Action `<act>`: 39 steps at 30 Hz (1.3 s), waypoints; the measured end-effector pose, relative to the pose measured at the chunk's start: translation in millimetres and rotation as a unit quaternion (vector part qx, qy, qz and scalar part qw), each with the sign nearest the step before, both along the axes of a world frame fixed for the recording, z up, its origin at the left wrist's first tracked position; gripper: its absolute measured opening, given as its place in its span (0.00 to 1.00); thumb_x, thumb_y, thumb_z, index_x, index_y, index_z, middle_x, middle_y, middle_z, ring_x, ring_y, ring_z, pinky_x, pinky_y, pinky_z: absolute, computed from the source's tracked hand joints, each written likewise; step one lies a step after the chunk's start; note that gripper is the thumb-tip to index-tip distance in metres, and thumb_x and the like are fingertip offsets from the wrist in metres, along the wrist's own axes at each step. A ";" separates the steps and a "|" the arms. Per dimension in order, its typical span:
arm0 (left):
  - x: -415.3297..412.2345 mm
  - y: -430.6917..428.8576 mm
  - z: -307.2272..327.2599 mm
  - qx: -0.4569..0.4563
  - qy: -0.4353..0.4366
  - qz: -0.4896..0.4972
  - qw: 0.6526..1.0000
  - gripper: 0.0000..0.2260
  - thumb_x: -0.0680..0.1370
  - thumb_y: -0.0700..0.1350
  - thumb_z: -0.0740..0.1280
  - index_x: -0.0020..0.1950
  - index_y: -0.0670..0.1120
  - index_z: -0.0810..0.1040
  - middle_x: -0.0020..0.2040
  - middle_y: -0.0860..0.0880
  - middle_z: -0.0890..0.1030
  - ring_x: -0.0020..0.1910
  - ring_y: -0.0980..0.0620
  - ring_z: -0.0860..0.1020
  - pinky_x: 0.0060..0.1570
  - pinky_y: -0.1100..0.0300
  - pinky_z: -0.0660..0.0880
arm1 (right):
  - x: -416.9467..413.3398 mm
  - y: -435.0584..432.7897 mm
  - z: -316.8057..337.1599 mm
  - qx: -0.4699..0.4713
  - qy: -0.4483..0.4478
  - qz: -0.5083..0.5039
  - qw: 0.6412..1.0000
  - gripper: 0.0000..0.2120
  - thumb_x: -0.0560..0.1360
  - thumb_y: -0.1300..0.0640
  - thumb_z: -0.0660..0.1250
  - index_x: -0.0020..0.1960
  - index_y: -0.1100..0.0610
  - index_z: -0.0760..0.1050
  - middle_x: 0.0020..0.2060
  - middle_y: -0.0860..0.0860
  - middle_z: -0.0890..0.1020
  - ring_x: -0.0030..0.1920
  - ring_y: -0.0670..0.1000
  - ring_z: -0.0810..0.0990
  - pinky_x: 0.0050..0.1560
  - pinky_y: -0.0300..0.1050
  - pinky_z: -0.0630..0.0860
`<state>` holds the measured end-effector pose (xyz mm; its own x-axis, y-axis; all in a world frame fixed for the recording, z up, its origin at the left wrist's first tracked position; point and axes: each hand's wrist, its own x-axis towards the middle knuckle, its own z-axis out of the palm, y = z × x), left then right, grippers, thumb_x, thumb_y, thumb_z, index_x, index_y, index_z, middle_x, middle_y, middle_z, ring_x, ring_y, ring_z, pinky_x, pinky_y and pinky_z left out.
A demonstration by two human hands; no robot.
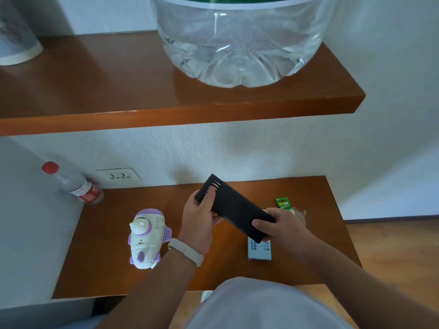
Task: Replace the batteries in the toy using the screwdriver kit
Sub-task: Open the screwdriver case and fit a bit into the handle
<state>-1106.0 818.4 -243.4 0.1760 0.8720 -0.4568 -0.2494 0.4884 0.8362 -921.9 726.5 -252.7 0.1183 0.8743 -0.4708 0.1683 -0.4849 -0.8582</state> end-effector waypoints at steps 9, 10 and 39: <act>-19.4 11.6 -6.8 0.024 0.057 -0.029 0.998 0.15 0.82 0.49 0.63 0.65 0.41 0.75 0.57 0.39 0.83 0.58 0.42 0.82 0.55 0.44 0.81 | -6.5 4.0 -9.0 0.019 0.004 0.028 0.999 0.11 0.76 0.46 0.70 0.49 0.53 0.79 0.42 0.52 0.84 0.45 0.52 0.84 0.47 0.49 0.83; -20.7 11.6 -7.0 0.022 0.057 -0.025 0.998 0.15 0.82 0.48 0.63 0.65 0.41 0.75 0.57 0.40 0.83 0.58 0.42 0.82 0.55 0.43 0.81 | -7.5 4.5 -10.1 0.019 0.009 0.028 0.999 0.10 0.76 0.46 0.70 0.49 0.52 0.79 0.41 0.51 0.84 0.44 0.51 0.84 0.47 0.48 0.83; -17.8 6.8 -0.6 0.031 0.014 -0.013 0.999 0.21 0.74 0.50 0.68 0.66 0.46 0.74 0.60 0.44 0.82 0.61 0.45 0.81 0.57 0.42 0.80 | -7.7 26.7 -7.1 -0.013 0.089 0.047 0.995 0.12 0.72 0.50 0.73 0.50 0.56 0.78 0.42 0.50 0.84 0.46 0.52 0.85 0.41 0.43 0.82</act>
